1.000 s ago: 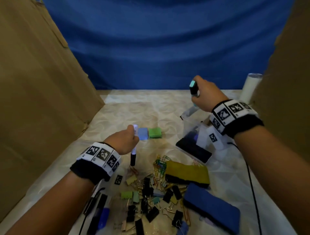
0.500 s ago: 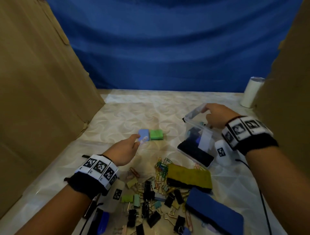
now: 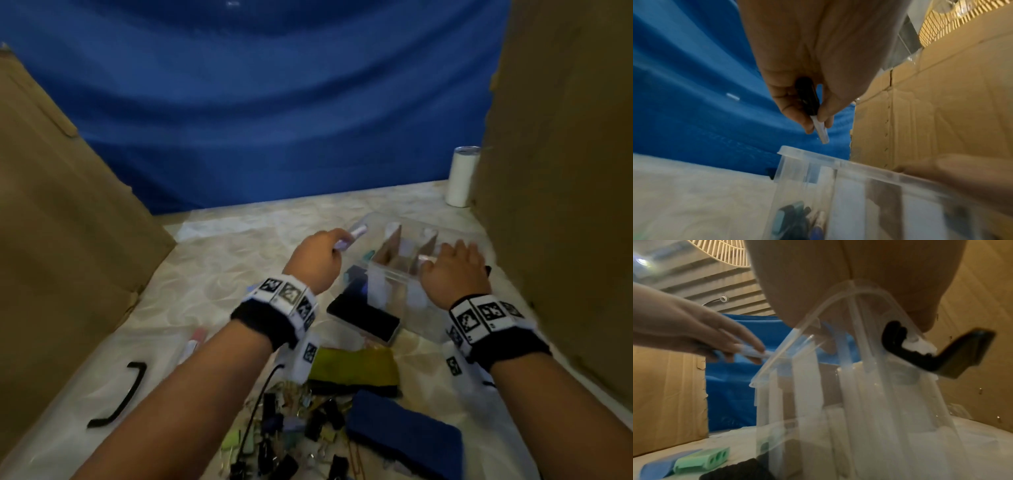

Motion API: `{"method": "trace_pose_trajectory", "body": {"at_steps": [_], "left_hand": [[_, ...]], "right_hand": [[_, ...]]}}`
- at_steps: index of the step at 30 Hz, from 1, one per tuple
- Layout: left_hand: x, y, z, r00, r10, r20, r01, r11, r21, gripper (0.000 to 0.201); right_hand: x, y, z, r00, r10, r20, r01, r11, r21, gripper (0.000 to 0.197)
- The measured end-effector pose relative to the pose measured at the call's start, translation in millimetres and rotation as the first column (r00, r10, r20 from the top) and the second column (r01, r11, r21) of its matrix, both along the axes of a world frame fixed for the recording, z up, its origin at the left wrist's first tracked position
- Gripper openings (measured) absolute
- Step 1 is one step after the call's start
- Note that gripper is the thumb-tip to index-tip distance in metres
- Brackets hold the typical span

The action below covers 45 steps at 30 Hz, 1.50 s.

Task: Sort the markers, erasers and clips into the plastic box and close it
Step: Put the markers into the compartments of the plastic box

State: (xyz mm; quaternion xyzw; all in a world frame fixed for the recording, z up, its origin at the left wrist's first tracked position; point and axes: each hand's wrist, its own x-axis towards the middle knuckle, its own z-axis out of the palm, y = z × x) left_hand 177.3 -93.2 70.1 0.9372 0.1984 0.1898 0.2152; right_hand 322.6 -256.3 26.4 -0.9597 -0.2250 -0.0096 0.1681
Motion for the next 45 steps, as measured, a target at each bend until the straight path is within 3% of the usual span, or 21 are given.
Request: {"method": "trace_pose_trajectory", "body": {"at_steps": [2, 5, 9, 12, 16, 19, 26, 29, 31, 33, 36, 42, 45], "left_hand": [[34, 1, 4, 1.0, 0.016, -0.021, -0.014, 0.997, 0.079, 0.044], [78, 6, 1, 0.976, 0.045, -0.215, 0.001, 0.978, 0.207, 0.049], [108, 9, -7, 0.906, -0.038, -0.422, 0.115, 0.981, 0.158, 0.045], [102, 5, -11, 0.915, -0.078, -0.395, 0.151, 0.976, 0.157, 0.044], [62, 6, -8, 0.971, -0.102, -0.217, 0.128, 0.986, 0.105, 0.044], [11, 11, -2, 0.98, -0.103, -0.169, 0.128, 0.982, 0.141, 0.043], [-125, 44, 1, 0.971, 0.07, -0.228, -0.029, 0.983, 0.179, 0.029], [-177, 56, -5, 0.935, 0.23, -0.269, -0.194, 0.969, 0.154, 0.024], [-208, 62, -14, 0.89, 0.307, -0.337, -0.27, 0.951, 0.153, 0.022], [-234, 66, -27, 0.839, 0.359, -0.408, -0.318, 0.933, 0.168, 0.024], [-263, 68, -46, 0.745, 0.413, -0.523, -0.372, 0.909, 0.189, 0.028], [-276, 60, -72, 0.59, 0.436, -0.68, -0.414, 0.886, 0.209, 0.038], [-278, 57, -79, 0.558, 0.459, -0.691, -0.422, 0.874, 0.239, 0.039]], "right_hand": [[-1, 0, -1, 1.0, 0.008, 0.001, -0.008, 1.0, 0.012, 0.059], [-4, 0, -1, 1.0, 0.014, 0.023, -0.014, 1.0, -0.001, 0.059], [-5, 0, 0, 1.0, 0.016, 0.022, -0.016, 1.0, -0.002, 0.058], [-6, -1, -1, 1.0, 0.028, 0.012, -0.028, 1.0, 0.007, 0.058], [-6, -1, -3, 0.998, 0.046, 0.032, -0.046, 0.999, 0.005, 0.058], [-4, 1, -6, 0.998, 0.053, 0.023, -0.053, 0.999, 0.013, 0.057], [-19, 5, 7, 0.998, 0.061, 0.017, -0.061, 0.998, 0.018, 0.053], [-57, 16, 14, 0.961, 0.224, 0.163, -0.236, 0.97, 0.055, 0.052], [-95, 27, 20, 0.873, 0.427, 0.236, -0.456, 0.886, 0.087, 0.048], [-137, 37, 23, 0.75, 0.643, 0.158, -0.661, 0.736, 0.142, 0.034], [-193, 55, 18, 0.497, 0.868, 0.02, -0.864, 0.492, 0.101, 0.02], [-273, 100, -4, 0.068, 0.995, -0.073, -0.986, 0.056, -0.156, 0.022], [-296, 113, -18, -0.038, 0.988, -0.147, -0.929, -0.089, -0.358, 0.039]]}}
